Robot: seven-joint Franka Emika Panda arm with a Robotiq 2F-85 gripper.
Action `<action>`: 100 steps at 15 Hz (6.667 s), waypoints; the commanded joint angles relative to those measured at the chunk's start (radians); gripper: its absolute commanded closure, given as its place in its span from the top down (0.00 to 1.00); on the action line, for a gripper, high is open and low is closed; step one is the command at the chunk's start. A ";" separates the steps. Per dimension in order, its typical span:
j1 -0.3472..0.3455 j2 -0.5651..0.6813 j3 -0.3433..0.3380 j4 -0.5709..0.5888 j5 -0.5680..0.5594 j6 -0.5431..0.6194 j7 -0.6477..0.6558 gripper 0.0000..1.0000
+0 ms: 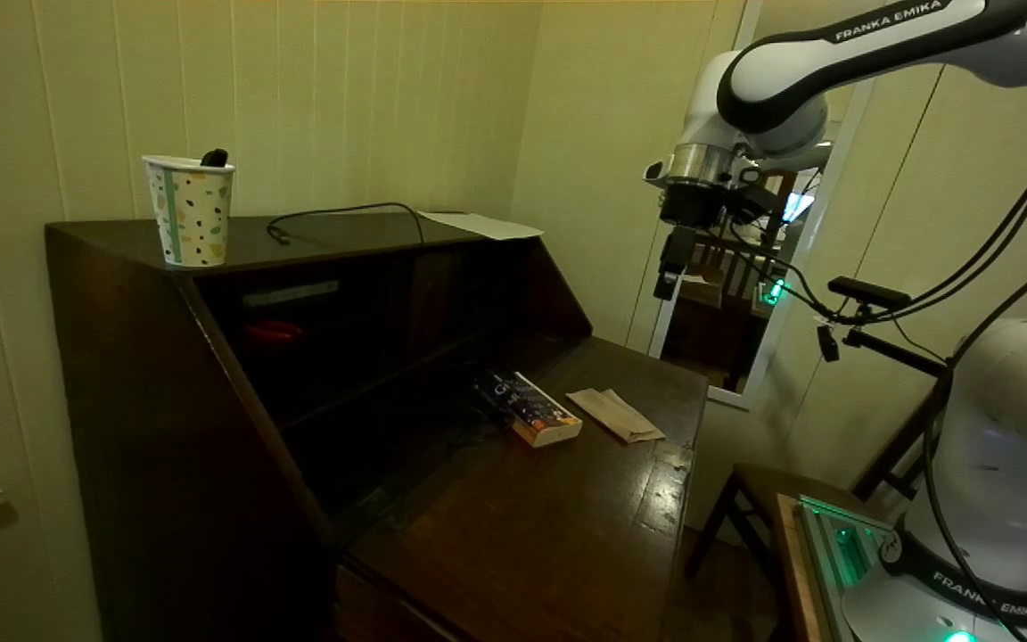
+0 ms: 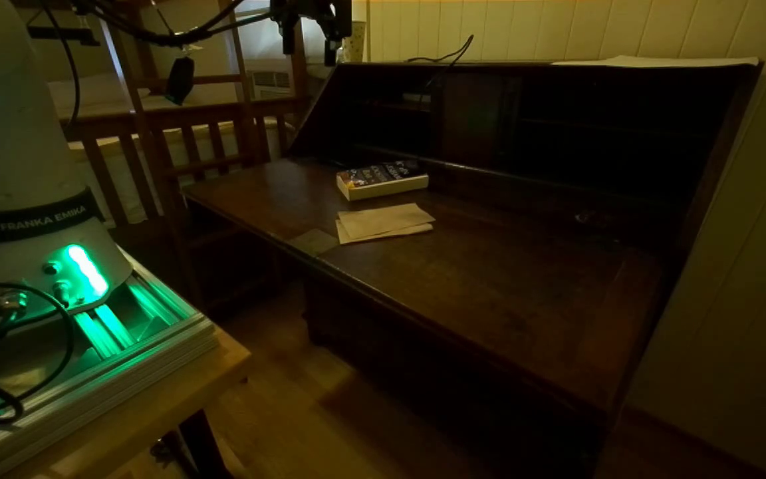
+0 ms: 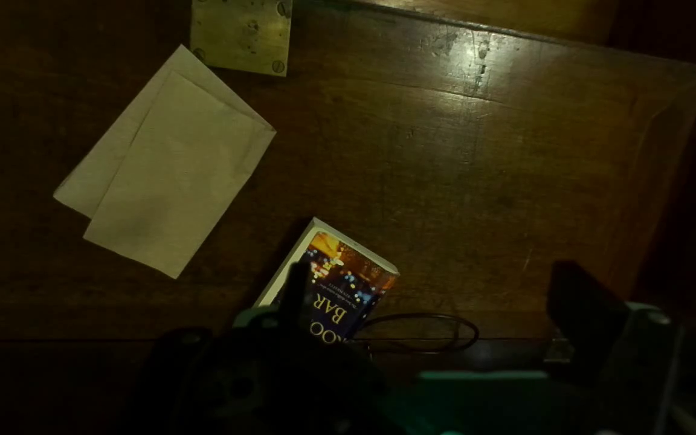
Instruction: Put the black cable on the top part of the desk
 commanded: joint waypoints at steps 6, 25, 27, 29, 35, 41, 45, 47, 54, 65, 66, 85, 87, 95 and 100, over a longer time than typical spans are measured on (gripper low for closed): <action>-0.034 0.006 0.030 0.002 0.015 -0.002 -0.012 1.00; -0.034 0.006 0.030 0.002 0.015 -0.002 -0.012 1.00; -0.034 0.006 0.030 0.002 0.015 -0.002 -0.012 1.00; -0.031 0.023 0.027 0.016 0.026 0.001 -0.030 1.00; -0.014 0.131 0.051 0.065 0.015 0.089 -0.073 1.00; -0.012 0.298 0.123 0.173 0.021 0.187 -0.024 1.00; -0.021 0.473 0.183 0.326 -0.049 0.111 -0.030 1.00; -0.027 0.548 0.210 0.394 -0.078 0.074 -0.027 1.00; -0.050 0.640 0.257 0.463 -0.088 0.058 -0.005 1.00; -0.088 0.638 0.339 0.278 0.004 0.498 -0.172 1.00; -0.089 0.642 0.347 0.259 0.007 0.516 -0.191 1.00; -0.111 0.719 0.351 0.244 -0.044 0.515 -0.413 1.00; -0.109 0.728 0.353 0.256 -0.044 0.522 -0.401 1.00; -0.110 0.797 0.367 0.306 -0.050 0.568 -0.375 1.00; -0.108 0.840 0.383 0.331 -0.060 0.584 -0.379 1.00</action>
